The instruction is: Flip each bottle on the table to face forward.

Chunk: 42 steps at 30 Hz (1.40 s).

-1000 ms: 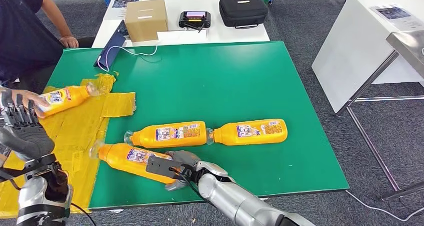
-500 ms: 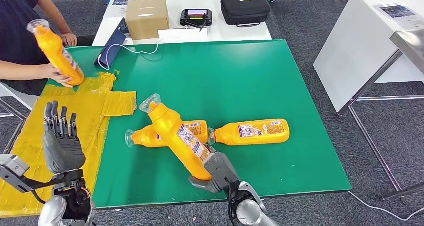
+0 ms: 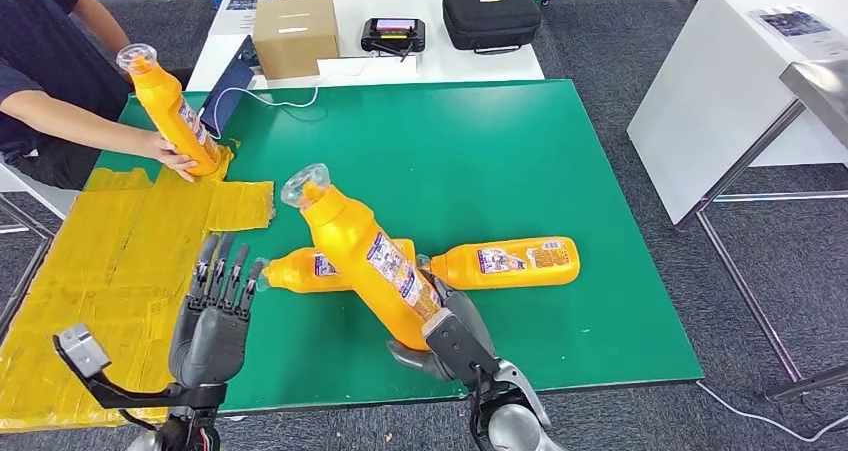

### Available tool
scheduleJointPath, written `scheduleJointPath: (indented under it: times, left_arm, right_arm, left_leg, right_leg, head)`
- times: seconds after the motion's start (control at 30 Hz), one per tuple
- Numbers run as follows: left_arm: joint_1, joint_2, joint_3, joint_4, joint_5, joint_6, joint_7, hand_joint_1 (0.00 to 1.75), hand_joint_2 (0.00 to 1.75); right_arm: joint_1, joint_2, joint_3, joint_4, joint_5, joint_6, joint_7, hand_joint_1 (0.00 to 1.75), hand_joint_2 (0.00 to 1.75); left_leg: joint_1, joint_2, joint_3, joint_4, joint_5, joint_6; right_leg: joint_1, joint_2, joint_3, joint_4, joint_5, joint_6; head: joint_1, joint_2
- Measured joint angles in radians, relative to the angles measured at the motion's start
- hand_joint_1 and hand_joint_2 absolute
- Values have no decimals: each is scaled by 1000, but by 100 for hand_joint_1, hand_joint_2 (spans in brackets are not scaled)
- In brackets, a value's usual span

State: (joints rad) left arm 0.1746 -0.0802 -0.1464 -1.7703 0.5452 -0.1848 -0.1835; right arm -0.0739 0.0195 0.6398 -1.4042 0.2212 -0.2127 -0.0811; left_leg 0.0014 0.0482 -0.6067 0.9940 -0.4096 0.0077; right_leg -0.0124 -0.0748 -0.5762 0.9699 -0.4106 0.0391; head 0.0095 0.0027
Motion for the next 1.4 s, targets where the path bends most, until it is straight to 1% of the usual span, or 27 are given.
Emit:
scheduleJointPath:
  times: [0.17, 0.3, 0.5, 0.9, 0.93, 1.03, 1.07, 1.4]
  left_arm:
    - [8, 0, -48, 8, 57, -35, 12, 0, 175]
    - [10, 1, -59, 12, 77, -44, 14, 0, 175]
    - [11, 3, -56, 19, 82, -62, 12, 0, 175]
    - [15, 9, -19, 34, 51, -75, -9, 0, 175]
    - [15, 9, -17, 34, 51, -75, -9, 8, 175]
    - [15, 10, -14, 37, 49, -76, -10, 139, 175]
    - [15, 10, -13, 39, 46, -76, -13, 175, 175]
    - [18, 8, -6, 41, -18, -69, -75, 175, 175]
  right_arm:
    - [-42, -2, 47, 0, 34, 58, 34, 175, 175]
    - [-91, -2, 106, 13, 56, 118, 65, 175, 175]
    - [-157, 4, 194, 37, 61, 181, 80, 175, 175]
    - [-243, 26, 310, 75, 58, 236, 86, 175, 175]
    - [-246, 27, 315, 78, 58, 236, 86, 175, 175]
    - [-255, 30, 324, 84, 56, 236, 87, 175, 175]
    - [-257, 30, 325, 87, 54, 237, 88, 175, 175]
    - [-265, 35, 334, 112, 36, 231, 90, 175, 175]
  left_leg:
    - [0, 0, 0, 0, 0, 0]
    - [0, 0, 0, 0, 0, 0]
    - [1, 0, 0, 0, 1, 0]
    - [0, 0, 0, 0, 1, 0]
    - [0, 0, 0, 0, 1, 0]
    - [0, 0, 0, 0, 1, 0]
    - [0, 0, 0, 0, 1, 0]
    - [0, 0, 0, 0, 1, 0]
  right_leg:
    - [1, 0, 0, 0, 0, 0]
    - [1, 0, 0, 0, 0, 0]
    - [1, 0, 0, 0, 0, 0]
    - [1, 0, 0, 0, 0, 0]
    - [1, 0, 0, 0, 0, 0]
    - [1, 0, 0, 0, 0, 0]
    - [1, 0, 0, 0, 0, 0]
    - [1, 0, 0, 0, 0, 0]
  head:
    - [0, 0]
    - [0, 0]
    - [0, 0]
    - [0, 0]
    - [0, 0]
    - [0, 0]
    - [0, 0]
    - [0, 0]
